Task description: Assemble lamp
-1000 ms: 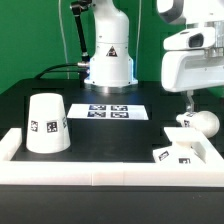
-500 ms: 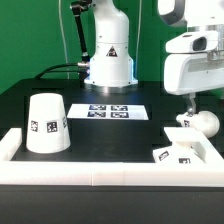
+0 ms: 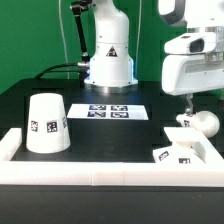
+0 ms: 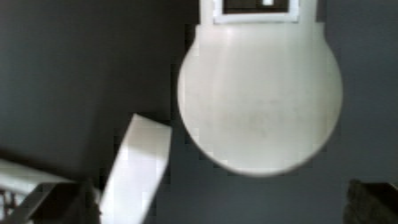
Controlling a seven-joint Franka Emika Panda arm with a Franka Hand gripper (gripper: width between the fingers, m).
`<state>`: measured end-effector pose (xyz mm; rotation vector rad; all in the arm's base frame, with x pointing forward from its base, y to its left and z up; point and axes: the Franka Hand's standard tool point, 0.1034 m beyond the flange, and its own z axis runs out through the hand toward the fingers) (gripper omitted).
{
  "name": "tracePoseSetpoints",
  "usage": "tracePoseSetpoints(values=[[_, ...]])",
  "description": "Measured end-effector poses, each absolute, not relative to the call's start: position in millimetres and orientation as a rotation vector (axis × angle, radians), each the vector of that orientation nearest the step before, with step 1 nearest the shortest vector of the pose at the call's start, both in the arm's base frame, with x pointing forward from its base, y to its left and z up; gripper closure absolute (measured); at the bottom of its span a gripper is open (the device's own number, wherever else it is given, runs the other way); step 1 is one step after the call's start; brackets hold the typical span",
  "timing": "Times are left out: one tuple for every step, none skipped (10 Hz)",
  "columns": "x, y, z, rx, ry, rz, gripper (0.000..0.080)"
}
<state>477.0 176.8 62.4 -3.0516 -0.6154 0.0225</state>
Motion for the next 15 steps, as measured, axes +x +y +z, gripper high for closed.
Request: tracePoseSetpoints(values=[[479.8,178.1,64.5,-3.059,-0.617,0.108,0.0101],[479.8,180.2,64.7,-3.062,-0.620,0.159,0.0101],[473.5,179.5,64.4,-3.069,-0.610,0.287,0.0101],[473.8,180.3,63.7,-3.071,-0.598,0.372,0.0101],[473.4,179.1,63.0,-3.064,-0.604,0.478,0.0101],[474.3,179.3,62.6,-3.060,-0.601,0.541,0.0101],[469.1,177.7,62.8,-3.047,-0.600,0.667,0.0101],[471.1,178.2,61.4,-3.039,-0.597,0.725,0.0101],[466.6,177.0,61.4,-3.017,-0.595,0.851,0.0101],[466.6,180.0,60.4,-2.992,-0.597,0.961,0.0101],[469.2,183.2,57.6,-2.979,-0.600,1.005,0.0101],[462.4,182.2,57.0,-2.943,-0.599,1.133,0.0101],[460.3,182.9,53.2,-2.916,-0.596,1.218,0.0101],[456.5,183.6,49.8,-2.880,-0.593,1.326,0.0101],[462.8,187.2,43.2,-2.895,-0.594,1.281,0.0101]])
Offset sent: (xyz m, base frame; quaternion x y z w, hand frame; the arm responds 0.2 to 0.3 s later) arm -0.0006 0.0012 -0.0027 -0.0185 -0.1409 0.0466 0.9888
